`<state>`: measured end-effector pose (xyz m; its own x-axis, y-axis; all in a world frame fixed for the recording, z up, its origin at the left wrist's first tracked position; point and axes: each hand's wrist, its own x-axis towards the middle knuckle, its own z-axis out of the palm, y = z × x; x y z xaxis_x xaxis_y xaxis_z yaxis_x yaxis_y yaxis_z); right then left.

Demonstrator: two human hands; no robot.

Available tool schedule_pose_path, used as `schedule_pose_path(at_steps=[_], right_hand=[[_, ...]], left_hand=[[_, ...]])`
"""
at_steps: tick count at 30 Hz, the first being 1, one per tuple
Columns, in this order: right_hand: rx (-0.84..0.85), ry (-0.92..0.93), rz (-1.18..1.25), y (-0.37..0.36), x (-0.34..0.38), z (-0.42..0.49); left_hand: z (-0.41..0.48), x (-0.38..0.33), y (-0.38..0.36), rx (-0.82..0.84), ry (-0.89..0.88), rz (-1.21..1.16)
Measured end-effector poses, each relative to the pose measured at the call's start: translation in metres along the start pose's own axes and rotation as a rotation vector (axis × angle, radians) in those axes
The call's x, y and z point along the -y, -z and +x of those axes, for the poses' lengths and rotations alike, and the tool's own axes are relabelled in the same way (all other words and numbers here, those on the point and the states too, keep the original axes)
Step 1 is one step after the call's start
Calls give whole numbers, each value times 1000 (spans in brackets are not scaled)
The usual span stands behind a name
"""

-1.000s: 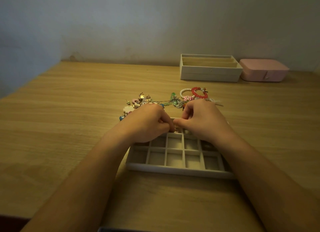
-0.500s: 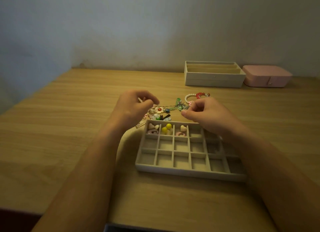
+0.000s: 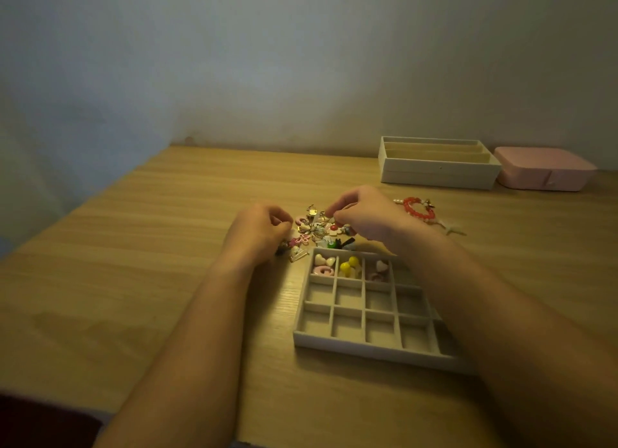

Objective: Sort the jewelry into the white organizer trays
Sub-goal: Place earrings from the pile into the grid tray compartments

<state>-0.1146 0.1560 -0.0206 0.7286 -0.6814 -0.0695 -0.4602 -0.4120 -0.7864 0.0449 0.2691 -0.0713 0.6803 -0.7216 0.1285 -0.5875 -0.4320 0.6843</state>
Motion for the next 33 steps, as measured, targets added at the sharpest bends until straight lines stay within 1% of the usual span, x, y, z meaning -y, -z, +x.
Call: schedule_pose_path(at_steps=[2,5,10,13,16,18,21,24,27,33], right_hand=[[-14,3,7,-2,1,10],[4,15,26,-2,5,15],[17,34,11,-1,6,22],[49,69,-39,-5,8,33],[117,111,-197,-16,14,48],[134,146,-330,-27,19,57],[101,170,-584,-41,22,66],[95,171,-696,-47,22,71],[109,196,-713,-47,25,72],[156,223,-569,-43,22,70]], left_hand=[[2,2,-3,34,12,43],[5,6,-5,36,23,91],[9,5,-7,20,44,53],[10,5,-9,-4,73,61],[10,5,-9,-35,82,30],[10,5,-9,-64,87,-2],[11,7,-10,-123,88,-3],[13,10,-11,-152,93,-29],[14,10,-13,-153,100,-59],[14,10,-13,-189,84,-107]])
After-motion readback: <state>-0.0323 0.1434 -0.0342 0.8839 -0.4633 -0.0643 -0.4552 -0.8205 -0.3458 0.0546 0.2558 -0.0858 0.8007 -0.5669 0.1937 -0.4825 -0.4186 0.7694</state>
